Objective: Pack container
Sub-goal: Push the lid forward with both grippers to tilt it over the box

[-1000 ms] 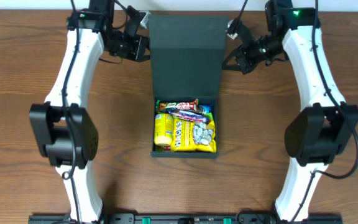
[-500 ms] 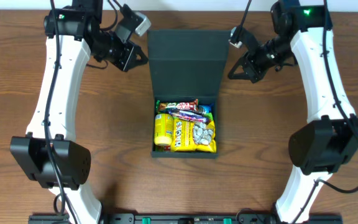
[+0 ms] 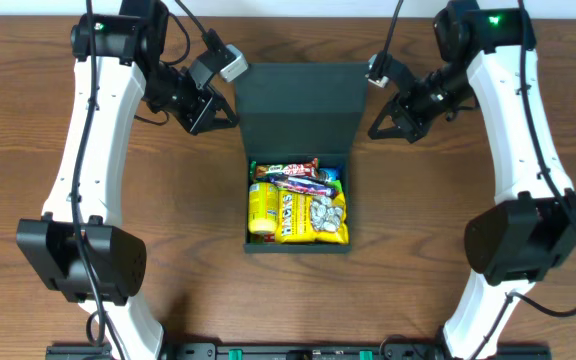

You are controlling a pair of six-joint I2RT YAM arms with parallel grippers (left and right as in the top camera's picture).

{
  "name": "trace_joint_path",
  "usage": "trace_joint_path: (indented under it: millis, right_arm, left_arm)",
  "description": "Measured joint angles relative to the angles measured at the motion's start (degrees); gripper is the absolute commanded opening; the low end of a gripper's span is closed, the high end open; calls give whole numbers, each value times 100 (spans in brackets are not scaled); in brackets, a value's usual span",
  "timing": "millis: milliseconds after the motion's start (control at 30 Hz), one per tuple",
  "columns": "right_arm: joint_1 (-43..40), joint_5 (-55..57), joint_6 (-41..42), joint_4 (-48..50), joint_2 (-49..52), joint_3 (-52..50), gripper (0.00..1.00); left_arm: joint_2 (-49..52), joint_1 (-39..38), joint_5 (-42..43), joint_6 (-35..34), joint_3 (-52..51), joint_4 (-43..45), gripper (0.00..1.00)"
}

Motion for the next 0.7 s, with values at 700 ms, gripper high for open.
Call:
trace_joint_path:
  millis: [700]
  right_arm:
    - [293, 911, 229, 7, -136, 2, 1]
  left_arm:
    - [-35, 4, -186, 876, 0, -813, 5]
